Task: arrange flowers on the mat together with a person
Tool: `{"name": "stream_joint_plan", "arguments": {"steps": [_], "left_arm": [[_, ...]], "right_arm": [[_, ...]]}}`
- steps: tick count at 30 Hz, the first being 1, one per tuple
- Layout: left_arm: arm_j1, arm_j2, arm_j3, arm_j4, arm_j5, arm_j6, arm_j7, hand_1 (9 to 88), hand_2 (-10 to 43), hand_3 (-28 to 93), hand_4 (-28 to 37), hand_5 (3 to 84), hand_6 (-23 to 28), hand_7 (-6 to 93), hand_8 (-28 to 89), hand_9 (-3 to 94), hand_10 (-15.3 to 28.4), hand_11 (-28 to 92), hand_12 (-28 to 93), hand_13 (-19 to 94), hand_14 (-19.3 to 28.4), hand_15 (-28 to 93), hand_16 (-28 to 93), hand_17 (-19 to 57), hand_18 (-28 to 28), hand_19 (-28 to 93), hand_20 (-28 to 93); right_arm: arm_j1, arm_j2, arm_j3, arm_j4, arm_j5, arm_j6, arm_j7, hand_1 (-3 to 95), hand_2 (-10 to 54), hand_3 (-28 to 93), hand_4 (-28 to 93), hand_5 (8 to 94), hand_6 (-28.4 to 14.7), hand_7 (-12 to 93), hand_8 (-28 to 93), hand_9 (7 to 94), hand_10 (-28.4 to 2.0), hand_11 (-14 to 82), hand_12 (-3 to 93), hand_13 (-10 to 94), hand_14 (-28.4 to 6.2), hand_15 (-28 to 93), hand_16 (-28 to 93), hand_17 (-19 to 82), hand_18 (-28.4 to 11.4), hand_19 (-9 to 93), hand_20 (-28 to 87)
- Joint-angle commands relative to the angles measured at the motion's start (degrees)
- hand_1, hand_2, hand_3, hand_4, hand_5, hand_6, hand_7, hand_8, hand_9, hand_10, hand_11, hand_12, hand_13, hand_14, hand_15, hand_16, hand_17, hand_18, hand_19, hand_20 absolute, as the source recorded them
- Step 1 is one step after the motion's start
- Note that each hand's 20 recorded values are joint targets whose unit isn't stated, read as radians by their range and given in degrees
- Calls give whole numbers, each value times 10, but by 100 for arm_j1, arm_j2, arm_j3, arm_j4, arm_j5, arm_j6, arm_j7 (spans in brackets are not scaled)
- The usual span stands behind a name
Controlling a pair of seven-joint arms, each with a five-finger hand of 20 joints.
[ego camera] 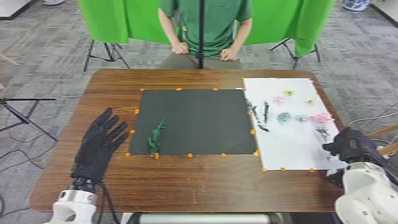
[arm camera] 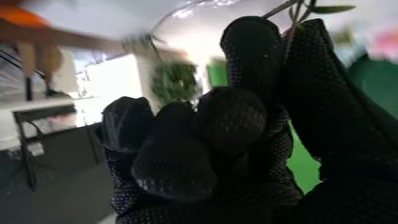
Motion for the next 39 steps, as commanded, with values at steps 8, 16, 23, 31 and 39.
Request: {"name": "stream_joint_plan", "arguments": {"steps": [8, 16, 23, 31, 39], "left_arm": [[61, 19, 23, 41, 21, 8, -88, 348, -58, 661, -238, 220, 8, 242, -132, 172, 88, 226, 134, 196, 115, 202, 36, -75, 204, 431, 47], [11, 6, 149, 61, 50, -87, -152, 347, -59, 661, -238, 220, 7, 243, -132, 172, 88, 225, 135, 196, 115, 200, 36, -75, 204, 430, 48], [-3, -5, 159, 84, 45, -87, -226, 347, -60, 663, -237, 220, 7, 242, -132, 172, 87, 225, 136, 196, 114, 201, 37, -75, 204, 431, 49], [-88, 5, 213, 122, 29, -92, -262, 346, -59, 664, -233, 220, 8, 242, -132, 172, 87, 224, 135, 196, 115, 202, 36, -76, 205, 431, 49], [-171, 25, 265, 160, 33, -109, -284, 348, -58, 661, -234, 220, 8, 242, -132, 172, 88, 225, 135, 196, 115, 200, 37, -76, 205, 430, 49]], "right_arm": [[2192, -92, -1605, -909, 190, -257, -1359, 419, -95, 833, -172, 822, -15, 544, 109, 907, -73, 640, 370, 870, -67, 806, 284, 486, -204, 932, 556], [3328, -934, -3449, -54, -140, -1696, -1498, 405, -95, 834, -143, 831, -9, 550, 118, 916, -73, 651, 369, 879, -68, 819, 286, 497, -212, 932, 580], [3683, -1375, -4400, 906, -635, -2001, -1564, 403, -95, 835, -146, 834, -4, 545, 126, 922, -67, 650, 368, 893, -60, 819, 281, 513, -212, 932, 596], [3803, -1804, -4798, 1247, -997, -2093, -1248, 405, -95, 833, -159, 841, 2, 533, 127, 927, -64, 646, 368, 900, -52, 813, 278, 525, -210, 932, 599], [3912, -2184, -4864, 1528, -950, -2083, -876, 349, -95, 823, -250, 881, 18, 492, -64, 937, -58, 623, 339, 920, -42, 784, 276, 543, -207, 932, 584]]}}
